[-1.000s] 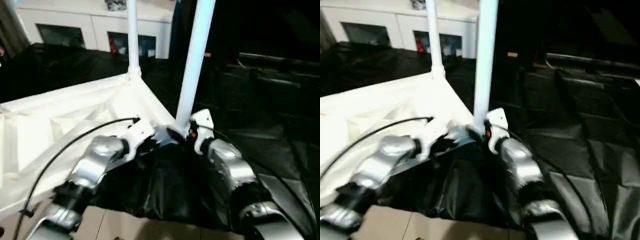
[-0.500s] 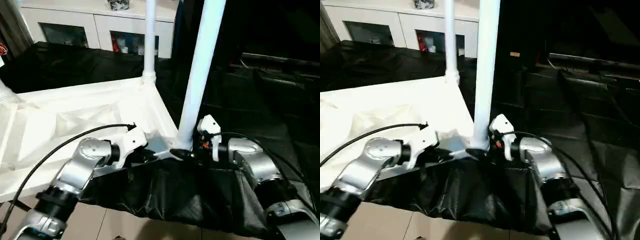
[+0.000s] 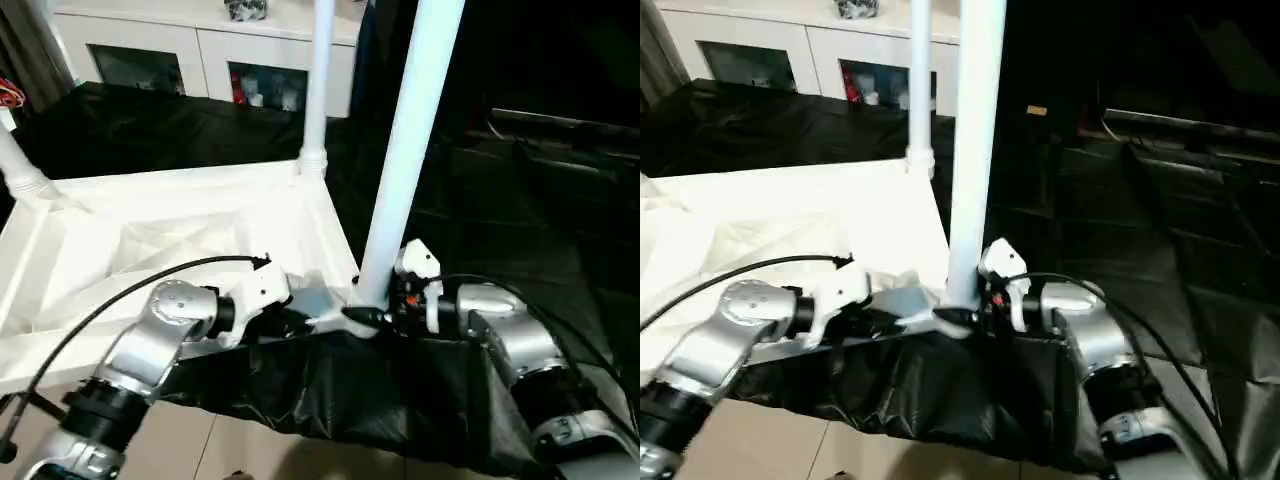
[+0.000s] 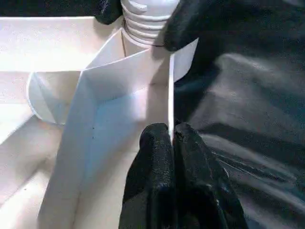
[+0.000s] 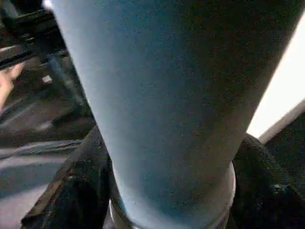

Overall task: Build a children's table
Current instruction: Rotate leg to tighten

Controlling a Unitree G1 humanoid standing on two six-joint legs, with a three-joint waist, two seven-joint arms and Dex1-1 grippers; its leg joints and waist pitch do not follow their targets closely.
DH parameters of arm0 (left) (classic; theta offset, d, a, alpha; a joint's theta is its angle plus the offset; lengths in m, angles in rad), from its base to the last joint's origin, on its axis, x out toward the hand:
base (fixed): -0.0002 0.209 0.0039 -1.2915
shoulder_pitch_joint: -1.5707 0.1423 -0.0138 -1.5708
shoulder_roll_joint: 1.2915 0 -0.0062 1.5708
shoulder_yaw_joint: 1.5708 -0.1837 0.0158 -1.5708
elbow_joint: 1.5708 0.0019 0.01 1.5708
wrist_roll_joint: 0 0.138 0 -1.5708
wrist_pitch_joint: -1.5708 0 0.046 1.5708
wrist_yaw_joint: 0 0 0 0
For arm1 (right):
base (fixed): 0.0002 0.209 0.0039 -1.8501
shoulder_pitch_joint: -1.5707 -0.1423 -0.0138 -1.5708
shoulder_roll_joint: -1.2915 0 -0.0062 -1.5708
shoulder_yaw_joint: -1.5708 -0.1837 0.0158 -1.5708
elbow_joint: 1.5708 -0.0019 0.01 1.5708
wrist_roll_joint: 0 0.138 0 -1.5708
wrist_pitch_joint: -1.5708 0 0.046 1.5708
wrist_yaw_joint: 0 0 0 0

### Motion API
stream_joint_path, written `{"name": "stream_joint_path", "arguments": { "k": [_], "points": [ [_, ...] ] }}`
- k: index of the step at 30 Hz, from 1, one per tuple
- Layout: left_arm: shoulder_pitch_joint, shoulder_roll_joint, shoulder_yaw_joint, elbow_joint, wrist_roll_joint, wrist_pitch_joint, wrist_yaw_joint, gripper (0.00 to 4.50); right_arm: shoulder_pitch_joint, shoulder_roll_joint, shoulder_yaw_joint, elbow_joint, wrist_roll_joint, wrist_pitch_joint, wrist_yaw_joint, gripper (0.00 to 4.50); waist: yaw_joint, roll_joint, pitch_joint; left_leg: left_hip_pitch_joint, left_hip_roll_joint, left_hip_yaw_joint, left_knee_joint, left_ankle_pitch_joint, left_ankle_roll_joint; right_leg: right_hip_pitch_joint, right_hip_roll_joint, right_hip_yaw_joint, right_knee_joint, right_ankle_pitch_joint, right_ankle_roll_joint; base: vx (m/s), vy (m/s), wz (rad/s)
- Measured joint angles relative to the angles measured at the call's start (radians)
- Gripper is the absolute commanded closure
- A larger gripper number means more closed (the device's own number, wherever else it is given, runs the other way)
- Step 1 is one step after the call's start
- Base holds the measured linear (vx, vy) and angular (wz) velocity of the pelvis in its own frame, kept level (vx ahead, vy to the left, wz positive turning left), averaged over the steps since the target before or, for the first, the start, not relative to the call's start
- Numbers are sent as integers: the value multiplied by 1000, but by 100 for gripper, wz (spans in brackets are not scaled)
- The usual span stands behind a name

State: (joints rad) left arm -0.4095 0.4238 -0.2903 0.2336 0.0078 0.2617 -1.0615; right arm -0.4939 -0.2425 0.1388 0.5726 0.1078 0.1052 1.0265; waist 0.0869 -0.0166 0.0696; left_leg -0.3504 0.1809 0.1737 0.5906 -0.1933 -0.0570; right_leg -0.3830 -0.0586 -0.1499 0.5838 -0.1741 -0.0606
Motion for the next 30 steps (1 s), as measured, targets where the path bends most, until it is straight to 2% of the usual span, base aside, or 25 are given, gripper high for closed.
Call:
{"name": "stream_joint_path", "arguments": {
  "k": [2, 6, 9, 13, 14, 18, 19, 21, 23, 24, 30],
  "points": [
    [-14, -16, 0, 20, 13, 2, 35, 450, -3, 27, -17, 18, -7, -9, -80, 176, -1, 0, 0, 1, 0, 0, 1, 0, 0, 0, 0, 0, 1, 0, 0, 0, 0, 0],
    [-66, -77, 4, 84, 49, 41, 161, 450, -36, 150, -92, 95, -29, -23, -370, 176, -7, -1, -1, 1, 1, 0, 1, 3, -1, 0, 0, 0, 2, 0, 0, 0, 0, 0],
    [-88, -118, 12, 111, 66, 63, 228, 450, -69, 206, -115, 140, -40, -31, -539, 177, -9, -1, -1, 1, 1, 0, 1, 3, -1, 0, 0, 0, 2, 0, 0, 0, 0, 0],
    [-106, -145, 15, 133, 77, 71, 267, 450, -98, 235, -124, 180, -58, -48, -636, 177, -8, -1, -1, 0, 0, 0, 0, 3, -1, 0, 0, 0, 2, 0, 0, 0, 0, 0],
    [-106, -147, 16, 135, 78, 71, 267, 450, -97, 235, -126, 185, -60, -59, -635, 121, -7, -1, -1, 0, 0, 0, 0, 2, -1, 0, 0, 0, 2, 1, -1, 0, 0, 0],
    [-106, -142, 16, 135, 77, 62, 262, 450, -92, 233, -132, 186, -60, -74, -590, 101, -3, -1, -1, 0, 1, 0, -1, 3, 0, -1, 0, 0, 2, 0, 0, 0, 0, 0],
    [-104, -137, 16, 134, 76, 58, 256, 450, -91, 229, -132, 185, -60, -75, -574, 70, -4, -1, -1, 0, 1, 0, -1, 3, 0, -1, 0, 0, 2, 0, 0, 0, 0, 0],
    [-99, -126, 16, 131, 74, 46, 239, 450, -86, 215, -129, 180, -59, -76, -520, 57, -6, -1, -1, 0, 1, 0, -1, 3, 0, -1, 0, 0, 2, 0, 0, 0, 0, 0],
    [-91, -113, 16, 120, 71, 39, 224, 450, -86, 191, -100, 175, -61, -78, -477, 51, -9, -1, -1, 0, 1, 0, -1, 3, 0, -1, 0, 0, 3, 0, 0, 0, 0, 0],
    [-81, -103, 16, 109, 65, 34, 210, 450, -86, 168, -78, 172, -63, -80, -432, 25, -10, -1, -1, 0, 1, 0, -1, 3, 0, -1, 0, 0, 3, 0, 0, 0, 0, 0],
    [-28, -41, 14, 36, 30, 18, 93, 450, -50, 76, -16, 92, -51, -67, -177, 25, -6, -1, -1, 0, 1, 0, 0, 3, 0, -1, 0, 0, 3, 1, -1, 0, 0, 0]
  ]
}}
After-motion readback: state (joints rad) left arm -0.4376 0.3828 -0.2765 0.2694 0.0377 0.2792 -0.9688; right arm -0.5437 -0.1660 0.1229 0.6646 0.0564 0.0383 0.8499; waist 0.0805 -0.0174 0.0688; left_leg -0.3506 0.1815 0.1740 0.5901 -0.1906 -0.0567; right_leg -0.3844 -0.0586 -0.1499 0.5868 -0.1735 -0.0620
